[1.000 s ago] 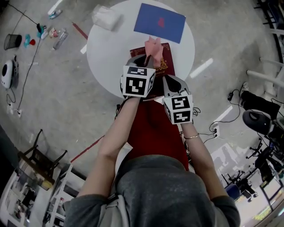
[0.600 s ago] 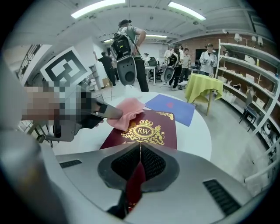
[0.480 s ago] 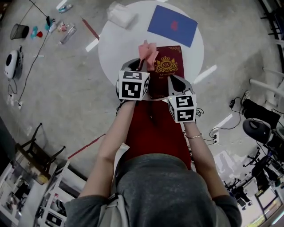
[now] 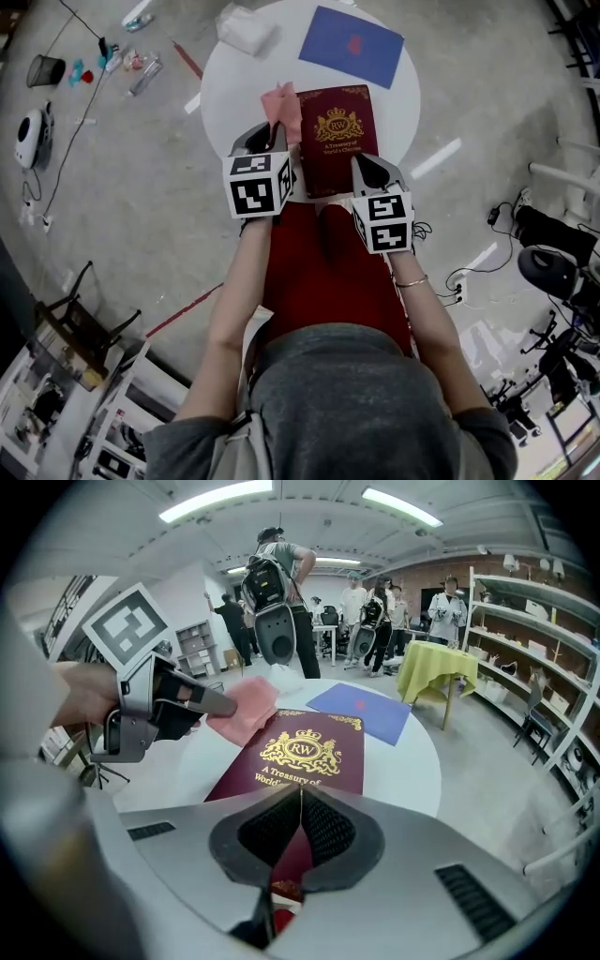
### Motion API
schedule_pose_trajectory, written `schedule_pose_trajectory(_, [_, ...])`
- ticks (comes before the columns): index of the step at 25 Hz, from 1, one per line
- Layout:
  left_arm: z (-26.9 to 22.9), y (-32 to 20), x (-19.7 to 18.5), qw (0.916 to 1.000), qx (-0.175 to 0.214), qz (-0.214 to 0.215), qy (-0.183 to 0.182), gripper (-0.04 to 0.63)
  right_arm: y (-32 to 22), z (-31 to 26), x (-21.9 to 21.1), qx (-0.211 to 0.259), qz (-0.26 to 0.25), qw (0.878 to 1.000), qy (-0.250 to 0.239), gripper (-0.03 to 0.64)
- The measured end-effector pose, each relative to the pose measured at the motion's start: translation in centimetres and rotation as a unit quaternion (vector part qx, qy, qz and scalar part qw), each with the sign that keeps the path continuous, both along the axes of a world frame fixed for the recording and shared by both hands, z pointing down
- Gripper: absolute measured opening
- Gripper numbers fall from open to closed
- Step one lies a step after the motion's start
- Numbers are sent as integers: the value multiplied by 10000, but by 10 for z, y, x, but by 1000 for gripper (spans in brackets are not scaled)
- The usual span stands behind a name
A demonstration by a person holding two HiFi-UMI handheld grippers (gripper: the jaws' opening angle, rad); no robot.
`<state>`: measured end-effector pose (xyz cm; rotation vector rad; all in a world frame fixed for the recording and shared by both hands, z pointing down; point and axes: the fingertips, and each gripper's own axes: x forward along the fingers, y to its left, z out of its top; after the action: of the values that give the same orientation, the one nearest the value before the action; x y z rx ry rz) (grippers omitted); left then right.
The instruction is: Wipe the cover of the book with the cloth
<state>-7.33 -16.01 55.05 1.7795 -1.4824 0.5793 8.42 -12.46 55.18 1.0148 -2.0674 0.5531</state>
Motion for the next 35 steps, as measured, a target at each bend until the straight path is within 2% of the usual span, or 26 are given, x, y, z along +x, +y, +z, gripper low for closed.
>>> schedule_pose_trajectory(4, [-20,-1,31,9994,233,107,219,32,7,-5,19,60,73,10000,-2,29])
schedule_pose_trajectory(8, [-31,0,78,9975,356,419,436,32,18,-10,39,86,218,9997,-50,29])
schedule_pose_trajectory(14, [-25,-2,150,9925,269,981,671,32,29,-12,66,59,457,9989,-123,29])
schedule_pose_trajectory(18, [-12,0,172,9923,119,1005,709,32,32,-13,76,5,567,9982,-175,29])
schedule_pose_trajectory(22, [5,5,171,9932,-46,1028,546,32,34,-9,75,-5,461,9988,-133,29])
schedule_pose_trajectory(26, [15,13,149,9953,-104,921,277,32,33,-5,61,-41,227,9996,-136,29])
schedule_pose_trajectory(35, [23,37,75,9996,-200,171,91,32,29,-1,23,-73,-366,9992,-109,29])
